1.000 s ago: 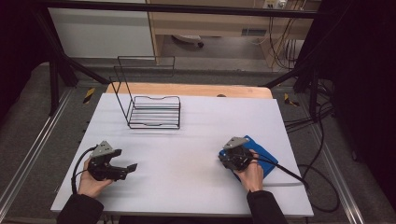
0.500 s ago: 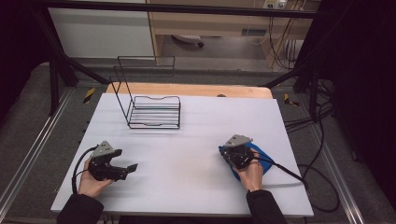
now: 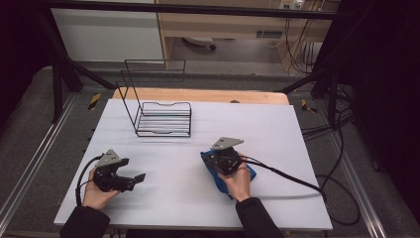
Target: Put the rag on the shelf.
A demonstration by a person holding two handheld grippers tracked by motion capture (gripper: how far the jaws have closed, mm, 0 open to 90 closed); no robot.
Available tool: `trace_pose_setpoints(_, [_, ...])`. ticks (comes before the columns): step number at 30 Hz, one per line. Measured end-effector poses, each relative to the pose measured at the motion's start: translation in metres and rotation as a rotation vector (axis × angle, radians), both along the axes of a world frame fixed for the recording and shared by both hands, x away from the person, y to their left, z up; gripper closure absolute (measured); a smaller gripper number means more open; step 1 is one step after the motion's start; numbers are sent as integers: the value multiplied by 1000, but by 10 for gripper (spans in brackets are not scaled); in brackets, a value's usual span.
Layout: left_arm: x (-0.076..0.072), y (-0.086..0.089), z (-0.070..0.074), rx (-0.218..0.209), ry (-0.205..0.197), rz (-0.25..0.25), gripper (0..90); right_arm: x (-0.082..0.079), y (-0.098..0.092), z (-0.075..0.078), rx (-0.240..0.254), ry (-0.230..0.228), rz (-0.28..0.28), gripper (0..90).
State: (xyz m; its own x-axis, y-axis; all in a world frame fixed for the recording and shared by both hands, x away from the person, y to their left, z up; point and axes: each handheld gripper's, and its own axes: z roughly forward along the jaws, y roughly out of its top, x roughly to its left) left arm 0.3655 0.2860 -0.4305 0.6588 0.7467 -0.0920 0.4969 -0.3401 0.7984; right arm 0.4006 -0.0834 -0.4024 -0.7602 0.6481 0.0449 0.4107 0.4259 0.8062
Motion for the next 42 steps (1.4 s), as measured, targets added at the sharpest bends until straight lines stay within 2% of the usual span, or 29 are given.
trace_pose_setpoints(4, [0, 0, 0, 3, -1, -1, 82, 8, 25, -3, 22, 22, 15, 839])
trace_pose_setpoints(5, [0, 0, 0, 4, -1, -1, 82, 11, 37, -4, 36, 39, 25, 839])
trace_pose_setpoints(6, [0, 0, 0, 4, -1, -1, 82, 11, 37, -4, 36, 39, 25, 839])
trace_pose_setpoints(8, [0, 0, 0, 3, 0, -1, 82, 15, 55, -7, 51, 57, 43, 838])
trace_pose_setpoints(9, [0, 0, 0, 4, 0, 0, 82, 15, 55, -7, 51, 57, 43, 838])
trace_pose_setpoints(11, [0, 1, 0, 3, -1, 0, 82, 17, 67, -9, 54, 62, 55, 837])
trace_pose_setpoints(12, [0, 1, 0, 3, -2, 0, 82, 20, 79, -12, 50, 64, 63, 835])
trace_pose_setpoints(13, [0, 1, 0, 3, -2, 0, 82, 20, 79, -12, 50, 64, 63, 835])
trace_pose_setpoints(14, [0, 1, 0, 2, -2, 0, 82, 23, 89, -17, 35, 68, 70, 833])
trace_pose_setpoints(19, [0, 1, 0, 0, -1, -2, 82, 28, 102, -31, 10, 89, 72, 819])
trace_pose_setpoints(21, [0, 1, 0, 0, -1, -3, 82, 28, 105, -37, 4, 104, 86, 777])
trace_pose_setpoints(23, [0, 1, 0, 0, 0, -2, 82, 28, 106, -40, 12, 120, 102, 673])
trace_pose_setpoints(25, [0, 1, 0, 0, -1, -3, 82, 26, 105, -37, 27, 120, 114, 591])
trace_pose_setpoints(26, [0, 1, 1, 1, -1, -4, 82, 24, 104, -34, 35, 112, 119, 551])
trace_pose_setpoints(29, [0, 1, 0, 0, 0, 0, 82, 18, 97, -19, 16, 67, 136, 427])
trace_pose_setpoints(32, [-1, 1, 0, 1, 1, 0, 82, 8, 84, -6, -2, 38, 153, 406])
trace_pose_setpoints(35, [0, 0, 0, 4, 3, 0, 82, -5, 63, 1, -14, 35, 162, 395])
trace_pose_setpoints(39, [0, -1, -1, 10, 6, -3, 82, -21, 41, -1, -21, 60, 184, 429])
trace_pose_setpoints(42, [0, -1, -1, 10, 6, -2, 82, -33, 33, -7, -25, 85, 217, 462])
